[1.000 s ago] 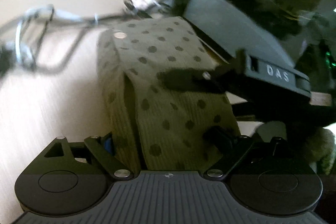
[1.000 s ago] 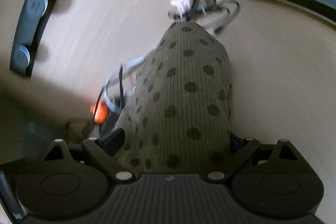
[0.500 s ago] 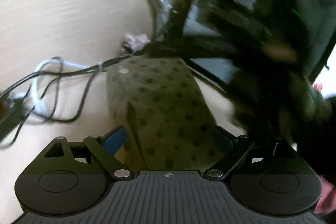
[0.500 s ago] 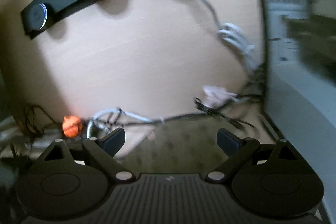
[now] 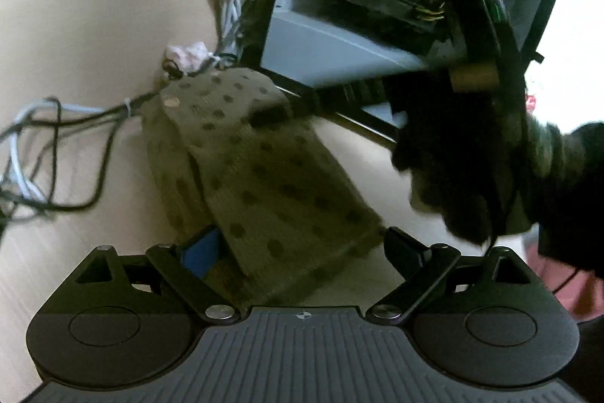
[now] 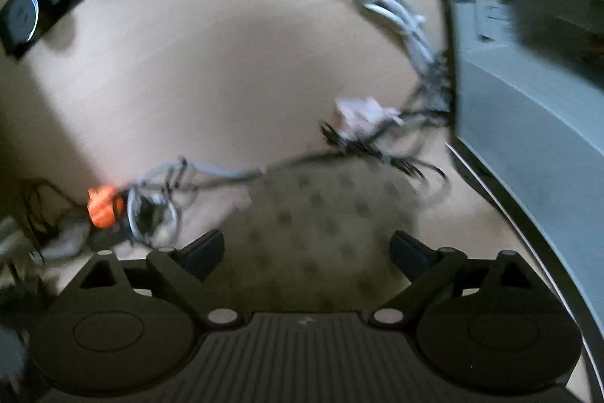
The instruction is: Fold clothes
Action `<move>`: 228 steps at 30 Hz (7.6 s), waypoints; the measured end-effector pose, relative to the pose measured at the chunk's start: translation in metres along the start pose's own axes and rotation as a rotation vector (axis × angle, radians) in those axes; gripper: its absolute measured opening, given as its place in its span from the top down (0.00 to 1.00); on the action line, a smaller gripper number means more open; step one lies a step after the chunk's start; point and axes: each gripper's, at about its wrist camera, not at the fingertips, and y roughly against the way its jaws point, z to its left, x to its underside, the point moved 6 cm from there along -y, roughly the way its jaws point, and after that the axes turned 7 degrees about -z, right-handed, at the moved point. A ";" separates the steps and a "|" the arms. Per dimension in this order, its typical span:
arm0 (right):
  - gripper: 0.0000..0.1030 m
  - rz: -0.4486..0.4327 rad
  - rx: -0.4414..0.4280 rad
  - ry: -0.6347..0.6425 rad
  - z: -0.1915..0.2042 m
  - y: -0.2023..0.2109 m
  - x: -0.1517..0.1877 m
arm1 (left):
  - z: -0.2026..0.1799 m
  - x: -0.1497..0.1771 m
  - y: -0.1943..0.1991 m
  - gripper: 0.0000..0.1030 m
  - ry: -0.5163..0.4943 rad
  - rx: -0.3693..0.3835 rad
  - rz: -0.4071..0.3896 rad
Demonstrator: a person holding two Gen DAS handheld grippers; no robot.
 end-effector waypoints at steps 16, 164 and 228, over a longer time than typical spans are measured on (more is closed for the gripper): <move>0.00 0.028 0.199 0.071 0.000 0.030 0.071 | 0.049 -0.007 -0.017 0.06 0.263 -0.119 0.042; 0.00 -0.160 0.390 -0.040 0.092 0.185 0.227 | -0.100 0.147 0.117 0.01 0.159 -0.571 -0.155; 0.00 -0.170 0.417 0.011 0.086 0.204 0.226 | -0.112 0.134 0.123 0.00 0.133 -0.591 -0.140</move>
